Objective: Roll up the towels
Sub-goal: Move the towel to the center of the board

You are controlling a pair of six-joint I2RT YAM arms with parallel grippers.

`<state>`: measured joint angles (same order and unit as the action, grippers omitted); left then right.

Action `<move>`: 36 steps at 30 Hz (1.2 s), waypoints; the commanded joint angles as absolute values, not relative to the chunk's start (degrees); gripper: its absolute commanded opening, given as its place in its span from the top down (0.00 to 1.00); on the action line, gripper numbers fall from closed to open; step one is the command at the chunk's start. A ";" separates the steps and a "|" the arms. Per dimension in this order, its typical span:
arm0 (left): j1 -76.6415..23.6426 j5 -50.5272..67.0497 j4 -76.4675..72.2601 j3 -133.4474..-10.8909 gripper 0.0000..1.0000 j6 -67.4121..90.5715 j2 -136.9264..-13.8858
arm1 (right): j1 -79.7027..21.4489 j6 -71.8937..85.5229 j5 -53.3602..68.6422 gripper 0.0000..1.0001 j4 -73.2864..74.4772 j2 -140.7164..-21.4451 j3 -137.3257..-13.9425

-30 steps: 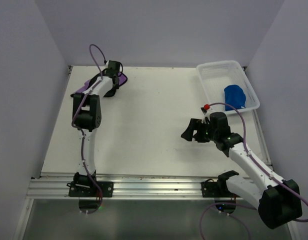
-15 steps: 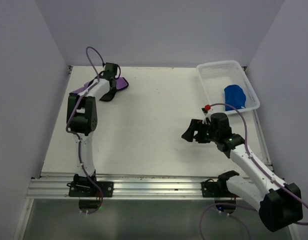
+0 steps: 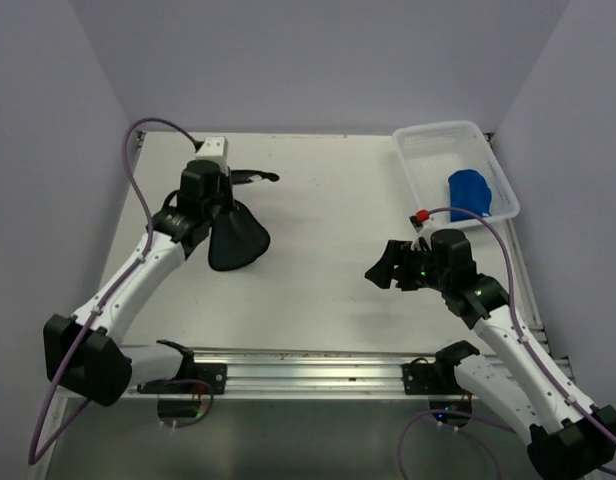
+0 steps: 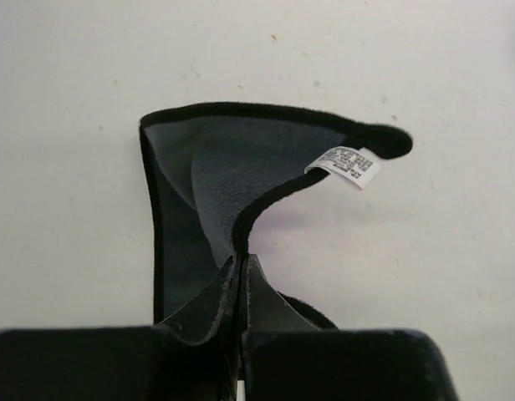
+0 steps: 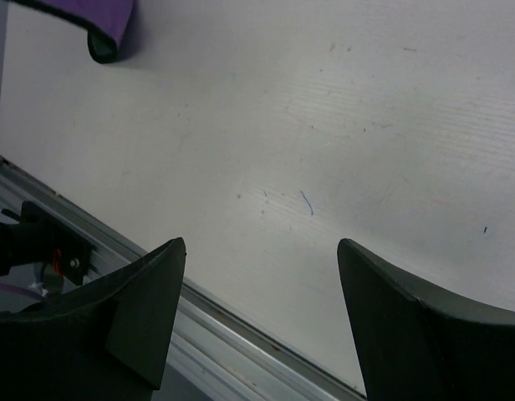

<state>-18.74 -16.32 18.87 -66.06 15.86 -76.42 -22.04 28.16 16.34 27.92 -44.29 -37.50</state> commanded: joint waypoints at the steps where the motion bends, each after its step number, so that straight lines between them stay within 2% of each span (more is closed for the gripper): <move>1: -21.44 -9.77 17.23 -56.44 1.00 16.09 -65.62 | -23.20 30.14 15.82 0.23 33.13 -42.37 -40.43; 4: -22.59 -3.89 16.00 -50.11 1.00 14.60 -56.47 | -23.55 31.46 15.82 0.23 34.80 -40.44 -41.13; 6: -22.76 2.87 15.82 -46.69 1.00 14.24 -54.15 | -23.55 31.99 15.56 0.23 35.68 -40.25 -41.83; 9: -24.69 6.50 13.63 -42.04 1.00 15.73 -52.74 | -23.55 32.78 14.33 0.23 36.47 -40.60 -42.80; 20: -47.53 -2.61 3.26 -42.97 1.00 23.64 -68.37 | -23.64 33.31 13.45 0.23 34.01 -43.15 -40.52; 25: -58.68 -4.04 0.97 -44.65 1.00 22.59 -76.53 | -23.56 30.59 12.31 0.23 34.01 -44.82 -39.38; 26: -60.02 -4.65 0.97 -44.82 0.98 22.33 -77.60 | -23.64 30.32 12.22 0.23 34.10 -44.91 -39.03; 29: -64.76 -8.58 0.97 -43.69 0.74 23.55 -79.45 | -23.64 30.32 10.91 0.24 33.66 -44.65 -37.97; 30: -67.30 -10.61 0.97 -42.99 0.69 24.42 -79.19 | -23.56 30.84 9.77 0.24 33.92 -44.30 -37.79; 33: -70.22 -16.77 -2.11 -39.12 0.60 28.03 -75.16 | -23.64 32.51 5.72 0.24 34.45 -42.81 -36.74; 36: -72.16 -18.11 -3.77 -36.22 0.53 29.71 -70.23 | -23.64 34.71 2.91 0.27 33.58 -41.84 -35.25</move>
